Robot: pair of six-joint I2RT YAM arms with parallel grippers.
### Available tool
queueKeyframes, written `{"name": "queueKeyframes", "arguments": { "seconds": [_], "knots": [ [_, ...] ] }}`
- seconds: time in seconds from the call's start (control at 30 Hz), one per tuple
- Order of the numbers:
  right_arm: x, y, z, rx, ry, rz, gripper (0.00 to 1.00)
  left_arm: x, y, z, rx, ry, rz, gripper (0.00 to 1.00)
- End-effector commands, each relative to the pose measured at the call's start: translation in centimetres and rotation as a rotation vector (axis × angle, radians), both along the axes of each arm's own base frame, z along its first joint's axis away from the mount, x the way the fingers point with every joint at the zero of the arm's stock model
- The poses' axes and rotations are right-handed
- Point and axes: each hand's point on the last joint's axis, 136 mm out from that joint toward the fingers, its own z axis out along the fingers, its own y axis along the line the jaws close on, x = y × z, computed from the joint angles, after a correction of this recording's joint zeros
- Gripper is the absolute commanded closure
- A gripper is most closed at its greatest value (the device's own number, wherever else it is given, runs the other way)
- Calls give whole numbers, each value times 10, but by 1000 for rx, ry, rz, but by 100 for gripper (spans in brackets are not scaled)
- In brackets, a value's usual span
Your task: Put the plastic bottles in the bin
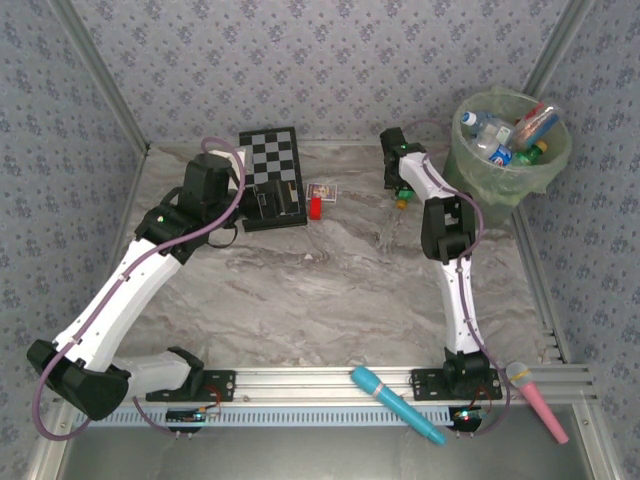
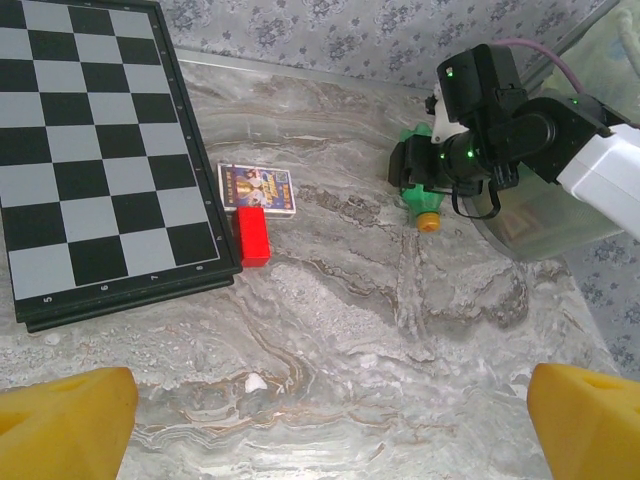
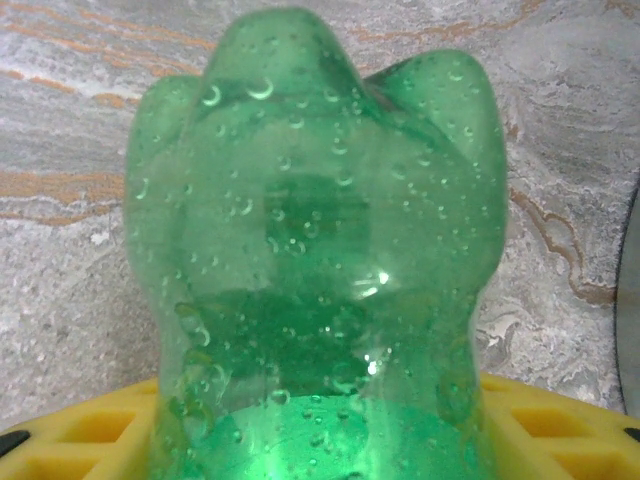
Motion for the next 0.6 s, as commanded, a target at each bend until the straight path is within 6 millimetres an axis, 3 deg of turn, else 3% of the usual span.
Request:
{"name": "queueKeyframes", "arguments": {
  "seconds": [0.0, 0.23, 0.33, 0.57],
  "knots": [
    [1, 12, 51, -4, -89, 32, 41, 3, 3, 9, -9, -22, 14, 0],
    [-13, 27, 106, -1, -170, 64, 42, 4, 1, 6, -10, -36, 5, 0],
    [-24, 36, 140, 31, -222, 68, 41, 6, 0, 6, -8, -47, -1, 0],
    [-57, 33, 247, 189, -425, 36, 41, 13, -7, 14, -19, -87, -36, 0]
  ]
}}
